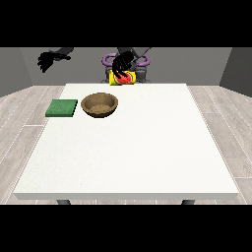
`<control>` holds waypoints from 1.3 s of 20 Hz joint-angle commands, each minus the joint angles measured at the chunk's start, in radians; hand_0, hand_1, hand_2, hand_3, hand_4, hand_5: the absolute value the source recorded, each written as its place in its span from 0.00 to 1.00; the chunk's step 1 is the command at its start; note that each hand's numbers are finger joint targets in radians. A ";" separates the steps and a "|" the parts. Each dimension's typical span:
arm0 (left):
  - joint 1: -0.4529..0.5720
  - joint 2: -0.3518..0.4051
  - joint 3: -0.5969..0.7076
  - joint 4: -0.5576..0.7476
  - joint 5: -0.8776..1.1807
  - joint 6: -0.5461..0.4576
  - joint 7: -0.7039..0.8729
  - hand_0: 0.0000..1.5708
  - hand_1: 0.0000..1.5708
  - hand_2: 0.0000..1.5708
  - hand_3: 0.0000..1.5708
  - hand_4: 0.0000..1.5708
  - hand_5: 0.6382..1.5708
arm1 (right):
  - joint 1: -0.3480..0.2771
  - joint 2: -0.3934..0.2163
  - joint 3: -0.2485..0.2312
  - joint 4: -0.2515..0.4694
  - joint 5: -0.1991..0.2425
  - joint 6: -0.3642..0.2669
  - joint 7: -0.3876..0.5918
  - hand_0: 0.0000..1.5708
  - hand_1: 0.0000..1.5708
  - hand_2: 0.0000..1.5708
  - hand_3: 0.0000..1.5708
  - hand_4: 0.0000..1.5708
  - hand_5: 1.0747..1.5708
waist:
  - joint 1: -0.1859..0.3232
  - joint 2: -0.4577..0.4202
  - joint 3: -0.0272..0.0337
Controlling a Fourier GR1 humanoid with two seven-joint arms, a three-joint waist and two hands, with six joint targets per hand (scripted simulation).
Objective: Pick the cup and pour the ball into the bowl, then pick the bowl and place it on the pad
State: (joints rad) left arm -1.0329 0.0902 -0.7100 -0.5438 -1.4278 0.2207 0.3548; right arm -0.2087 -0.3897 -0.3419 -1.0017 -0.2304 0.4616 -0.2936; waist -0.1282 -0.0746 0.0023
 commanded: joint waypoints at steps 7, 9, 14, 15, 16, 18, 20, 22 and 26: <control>0.012 -0.047 -0.157 -0.005 -0.232 -0.141 -0.006 0.92 0.92 1.00 1.00 0.97 0.53 | 0.021 0.011 0.003 0.026 0.026 -0.023 -0.037 0.00 0.00 0.00 0.00 0.00 1.00 | 0.049 -0.011 -0.0021; 0.062 -0.022 -0.129 -0.012 -0.227 -0.110 -0.043 0.92 0.92 1.00 1.00 0.97 0.53 | -0.002 0.008 0.015 -0.020 -0.002 -0.016 0.066 0.00 0.00 0.00 0.00 0.00 1.00 | 0.033 -0.034 -0.0027; 0.042 -0.025 0.175 -0.130 0.038 0.015 0.047 0.95 0.95 1.00 1.00 1.00 0.49 | 0.017 -0.012 -0.032 0.036 -0.019 -0.027 0.040 0.00 0.00 0.00 0.00 0.00 0.99 | 0.107 -0.013 -0.0094; 0.048 -0.012 0.249 -0.153 0.102 0.057 0.059 0.83 0.83 1.00 1.00 1.00 0.46 | 0.019 -0.017 -0.040 0.034 -0.021 -0.027 0.026 0.00 0.00 0.00 0.00 0.00 0.99 | 0.124 0.001 -0.0117; 0.107 -0.028 0.295 -0.167 0.160 0.097 0.068 0.83 0.83 1.00 1.00 1.00 0.59 | 0.045 -0.017 -0.050 0.032 -0.028 -0.022 0.012 0.00 0.00 0.00 0.00 0.00 0.99 | 0.113 0.013 -0.0128; 0.139 -0.014 0.393 -0.215 0.267 0.175 0.037 0.79 0.79 0.98 0.91 0.96 0.60 | 0.034 -0.017 -0.060 0.024 -0.038 -0.031 0.019 0.00 0.00 0.00 0.00 0.00 0.99 | 0.151 0.019 -0.0137; 0.197 -0.063 0.471 -0.266 0.392 0.228 -0.011 0.65 0.65 0.80 0.60 0.89 0.71 | 0.026 0.007 -0.052 0.013 -0.027 -0.072 0.031 0.00 0.00 0.00 0.00 0.14 0.99 | 0.178 0.036 -0.0165; 0.264 -0.088 0.536 -0.342 0.560 0.289 -0.041 0.36 0.36 0.00 0.00 0.57 0.93 | 0.002 0.028 -0.037 0.009 -0.030 -0.068 0.034 0.00 0.00 0.00 0.00 0.23 0.99 | 0.173 0.089 -0.0252; 0.388 -0.089 0.566 -0.457 0.878 0.332 -0.179 0.00 0.00 0.00 0.00 0.00 0.98 | -0.078 0.062 -0.012 -0.034 -0.019 -0.110 0.034 0.00 0.00 0.00 0.00 0.19 0.99 | 0.135 0.202 -0.0268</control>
State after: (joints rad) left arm -0.7480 0.0135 -0.2104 -0.8999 -0.8104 0.4910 0.2749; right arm -0.2363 -0.3486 -0.3676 -1.0068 -0.2545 0.3817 -0.2653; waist 0.0160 0.0529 -0.0216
